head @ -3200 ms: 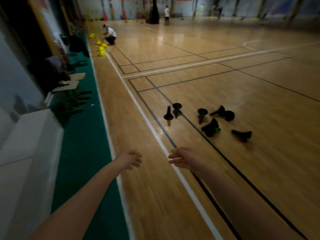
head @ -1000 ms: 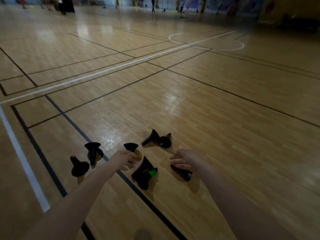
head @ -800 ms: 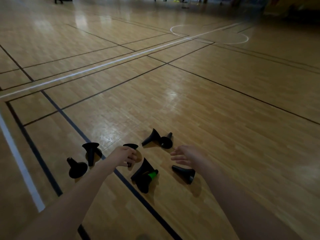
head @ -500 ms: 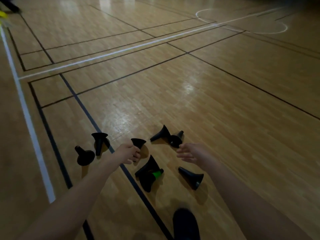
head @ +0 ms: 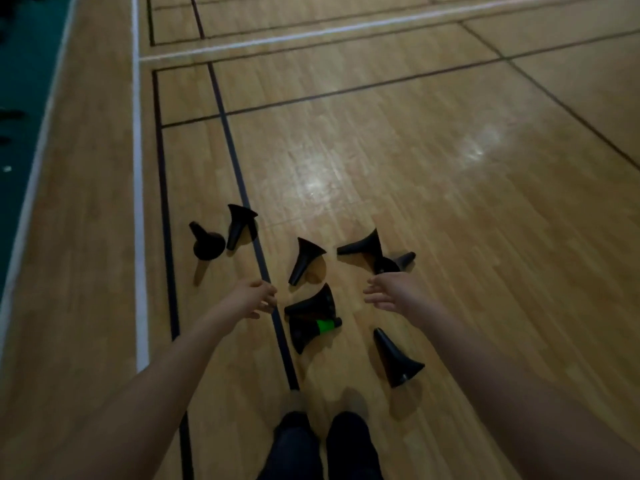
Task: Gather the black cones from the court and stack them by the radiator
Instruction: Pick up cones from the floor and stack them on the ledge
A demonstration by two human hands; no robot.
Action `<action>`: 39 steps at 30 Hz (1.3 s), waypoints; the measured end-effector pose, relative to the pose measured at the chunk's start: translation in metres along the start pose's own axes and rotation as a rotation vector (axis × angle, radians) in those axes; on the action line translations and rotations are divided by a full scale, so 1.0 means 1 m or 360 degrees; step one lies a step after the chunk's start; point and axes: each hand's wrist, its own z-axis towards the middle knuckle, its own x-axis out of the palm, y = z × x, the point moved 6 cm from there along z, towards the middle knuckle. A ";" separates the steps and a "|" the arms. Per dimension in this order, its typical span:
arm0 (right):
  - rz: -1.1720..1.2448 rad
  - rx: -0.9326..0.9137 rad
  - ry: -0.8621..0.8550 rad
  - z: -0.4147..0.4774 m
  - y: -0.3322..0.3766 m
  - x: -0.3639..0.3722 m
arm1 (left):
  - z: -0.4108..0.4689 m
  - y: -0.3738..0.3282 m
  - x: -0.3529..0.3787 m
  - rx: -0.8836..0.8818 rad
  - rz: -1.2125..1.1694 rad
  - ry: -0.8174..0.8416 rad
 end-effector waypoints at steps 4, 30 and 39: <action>-0.0051 0.0041 -0.0024 0.067 -0.019 -0.002 | 0.053 0.016 0.017 -0.0092 0.0065 0.0065; -0.0455 0.0270 0.0058 0.585 -0.338 0.100 | 0.469 0.324 0.217 -0.0283 0.0126 -0.0060; -0.0367 0.0347 0.0099 0.601 -0.356 0.098 | 0.480 0.332 0.213 -0.0273 -0.0107 -0.0166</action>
